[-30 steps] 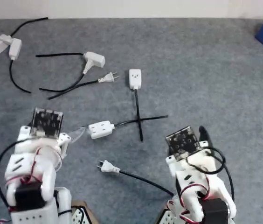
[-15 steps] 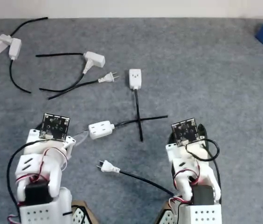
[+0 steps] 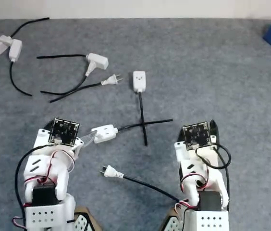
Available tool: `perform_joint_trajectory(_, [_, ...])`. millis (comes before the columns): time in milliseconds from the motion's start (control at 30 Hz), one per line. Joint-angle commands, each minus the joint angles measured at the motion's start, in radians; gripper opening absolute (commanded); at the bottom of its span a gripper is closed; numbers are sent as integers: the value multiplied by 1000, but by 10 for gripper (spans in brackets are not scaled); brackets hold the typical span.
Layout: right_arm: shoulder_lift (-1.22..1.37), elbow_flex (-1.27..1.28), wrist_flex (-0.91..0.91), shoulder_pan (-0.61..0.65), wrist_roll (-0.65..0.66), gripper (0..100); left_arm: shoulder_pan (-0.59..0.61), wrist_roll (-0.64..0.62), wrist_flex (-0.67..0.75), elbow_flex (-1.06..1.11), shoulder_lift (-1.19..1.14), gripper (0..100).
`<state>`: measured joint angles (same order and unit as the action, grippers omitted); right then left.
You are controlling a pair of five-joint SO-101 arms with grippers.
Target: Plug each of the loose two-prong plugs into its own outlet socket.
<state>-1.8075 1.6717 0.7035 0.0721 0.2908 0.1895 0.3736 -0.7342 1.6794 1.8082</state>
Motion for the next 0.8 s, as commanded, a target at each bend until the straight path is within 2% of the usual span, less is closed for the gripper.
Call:
perform_joint_trajectory(0, [-1,142,33,-12,-3,282,-21,8,21,16,5,418])
perform_joint_trajectory(100, [-4,142,128,-12,-3,282,-21,8,-14,16,-2,418])
perform_joint_trajectory(200, [-10,142,222,-12,-2,282,-15,8,-135,16,-2,418])
perform_joint_trajectory(267, [-10,142,274,-12,-2,282,-15,8,-270,16,-2,418])
perform_joint_trajectory(400, [-10,142,325,-12,-2,282,-15,8,-629,16,2,419])
perform_joint_trajectory(767, [-2,142,328,-12,-2,282,-19,9,-614,16,2,418])
